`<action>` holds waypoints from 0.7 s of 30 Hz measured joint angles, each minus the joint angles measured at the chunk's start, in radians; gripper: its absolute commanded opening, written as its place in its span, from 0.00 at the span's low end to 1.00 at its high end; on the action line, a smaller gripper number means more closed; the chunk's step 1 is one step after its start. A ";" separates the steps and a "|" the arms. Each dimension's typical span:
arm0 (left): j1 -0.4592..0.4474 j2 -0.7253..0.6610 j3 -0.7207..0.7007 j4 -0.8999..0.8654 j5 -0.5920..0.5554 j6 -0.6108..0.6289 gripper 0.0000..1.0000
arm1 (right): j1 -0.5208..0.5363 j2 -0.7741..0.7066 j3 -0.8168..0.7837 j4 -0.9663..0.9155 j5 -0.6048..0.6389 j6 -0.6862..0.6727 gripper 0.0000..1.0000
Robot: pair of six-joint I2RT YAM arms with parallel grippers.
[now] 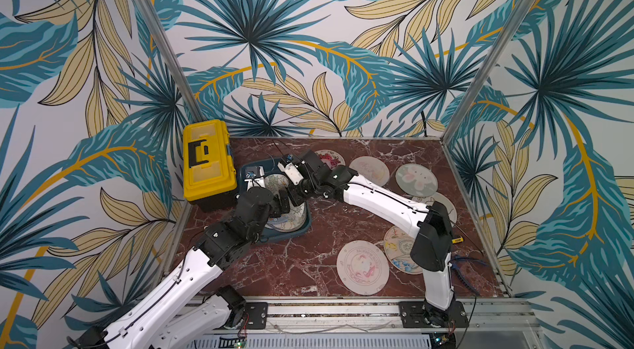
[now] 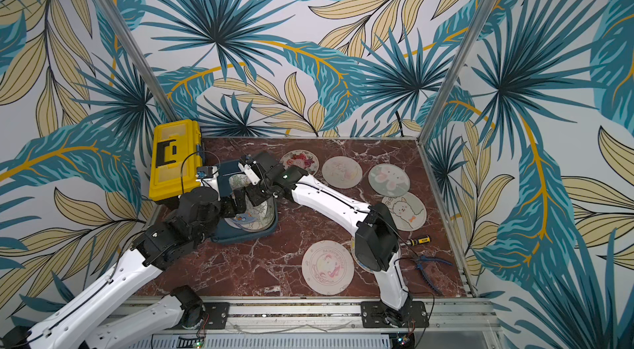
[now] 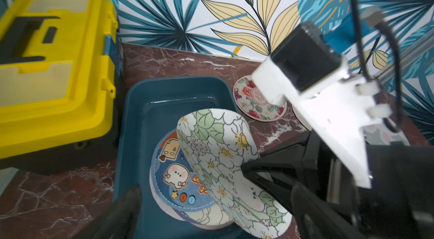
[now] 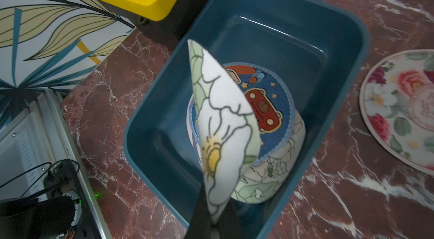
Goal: Put the coasters into the storage box
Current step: Place the coaster in the storage box.
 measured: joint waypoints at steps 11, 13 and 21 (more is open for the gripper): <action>0.040 -0.018 0.002 -0.034 -0.046 0.048 1.00 | -0.005 0.158 0.093 0.068 -0.194 0.054 0.00; 0.034 -0.022 0.002 -0.003 -0.027 0.049 1.00 | -0.002 0.198 0.094 0.080 -0.198 0.072 0.00; 0.036 0.019 0.001 0.029 0.006 0.041 1.00 | -0.008 0.270 0.062 0.079 -0.084 0.130 0.00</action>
